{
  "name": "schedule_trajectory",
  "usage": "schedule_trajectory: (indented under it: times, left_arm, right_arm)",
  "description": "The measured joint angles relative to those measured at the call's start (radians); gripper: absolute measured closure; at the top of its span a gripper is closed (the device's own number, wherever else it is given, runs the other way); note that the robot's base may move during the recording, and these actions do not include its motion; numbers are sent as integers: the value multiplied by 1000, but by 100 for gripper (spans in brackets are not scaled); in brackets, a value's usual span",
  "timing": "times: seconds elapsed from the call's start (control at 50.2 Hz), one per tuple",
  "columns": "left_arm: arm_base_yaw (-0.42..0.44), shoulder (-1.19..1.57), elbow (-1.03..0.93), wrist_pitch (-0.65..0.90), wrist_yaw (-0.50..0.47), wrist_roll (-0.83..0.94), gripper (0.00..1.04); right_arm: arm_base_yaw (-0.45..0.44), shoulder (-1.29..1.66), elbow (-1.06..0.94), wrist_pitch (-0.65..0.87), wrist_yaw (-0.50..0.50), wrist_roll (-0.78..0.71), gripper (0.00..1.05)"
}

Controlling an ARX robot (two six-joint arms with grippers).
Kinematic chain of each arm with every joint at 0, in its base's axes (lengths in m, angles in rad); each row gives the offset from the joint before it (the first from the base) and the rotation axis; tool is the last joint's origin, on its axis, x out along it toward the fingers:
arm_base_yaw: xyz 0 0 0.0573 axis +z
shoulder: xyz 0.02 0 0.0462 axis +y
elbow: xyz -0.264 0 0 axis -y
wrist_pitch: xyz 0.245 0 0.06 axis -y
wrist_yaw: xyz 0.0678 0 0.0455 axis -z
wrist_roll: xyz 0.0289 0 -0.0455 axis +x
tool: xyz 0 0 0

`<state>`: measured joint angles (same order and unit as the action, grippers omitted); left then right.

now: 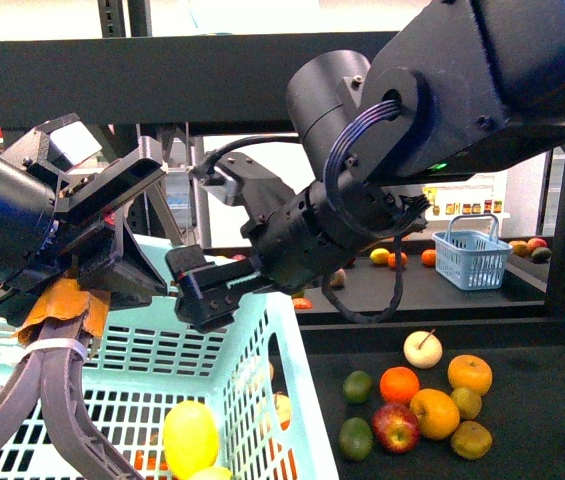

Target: Pick lemon from shelf

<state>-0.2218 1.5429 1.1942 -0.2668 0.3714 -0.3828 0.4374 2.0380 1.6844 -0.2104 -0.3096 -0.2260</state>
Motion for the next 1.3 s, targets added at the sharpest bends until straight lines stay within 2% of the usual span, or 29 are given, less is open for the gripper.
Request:
schedule_trajectory:
  times: [0.179, 0.299, 0.438, 0.558, 0.777, 0.957, 1.056, 1.176, 1.296]
  left_arm:
    - [0, 0, 0, 0, -4, 0, 90]
    - [0, 0, 0, 0, -3, 0, 90]
    - [0, 0, 0, 0, 0, 0, 90]
    - [0, 0, 0, 0, 0, -2, 90]
    - [0, 0, 0, 1, -1, -1, 90]
    - [0, 0, 0, 0, -1, -2, 90]
    - [0, 0, 0, 1, 0, -2, 90]
    - [0, 0, 0, 0, 0, -2, 90]
    - [0, 0, 0, 0, -1, -2, 90]
  right_arm:
    - [-63, -102, -74, 73, 45, 41, 8]
    - [-117, -191, -130, 169, 131, 77, 8]
    - [-235, -345, -239, 312, 263, 134, 8]
    - [-315, -451, -341, 391, 303, 177, 8]
    - [-414, -689, -619, 512, 297, 234, 8]
    - [-442, -959, -923, 573, 362, 285, 8]
    - [-441, -1068, -1037, 549, 319, 261, 19]
    - [-439, -1278, -1276, 565, 309, 241, 43]
    - [-439, -1373, -1405, 584, 309, 235, 63]
